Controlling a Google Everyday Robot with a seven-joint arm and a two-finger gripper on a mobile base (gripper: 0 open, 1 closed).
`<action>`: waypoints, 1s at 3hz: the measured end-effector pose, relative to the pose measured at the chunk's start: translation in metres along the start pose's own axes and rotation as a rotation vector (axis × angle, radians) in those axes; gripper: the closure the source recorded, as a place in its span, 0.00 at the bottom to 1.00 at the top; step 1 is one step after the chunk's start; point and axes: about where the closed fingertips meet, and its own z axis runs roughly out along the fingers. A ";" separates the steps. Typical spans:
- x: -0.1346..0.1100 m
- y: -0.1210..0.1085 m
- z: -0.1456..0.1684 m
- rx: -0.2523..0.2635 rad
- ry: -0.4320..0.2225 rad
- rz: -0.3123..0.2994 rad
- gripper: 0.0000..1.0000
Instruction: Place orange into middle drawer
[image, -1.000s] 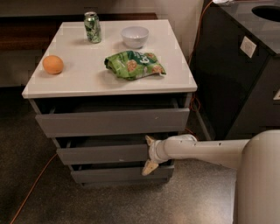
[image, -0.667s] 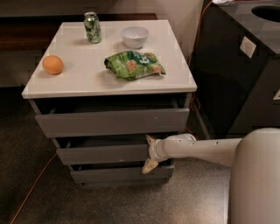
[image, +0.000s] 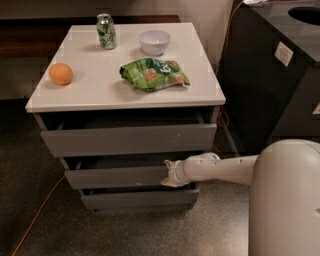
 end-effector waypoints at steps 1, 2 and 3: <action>0.000 0.009 -0.010 -0.002 0.003 0.011 0.83; -0.002 0.010 -0.015 -0.004 0.001 0.013 1.00; -0.004 0.022 -0.023 -0.013 -0.006 0.022 1.00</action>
Offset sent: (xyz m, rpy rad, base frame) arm -0.0663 -0.0092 0.0321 0.0242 0.0187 -0.0095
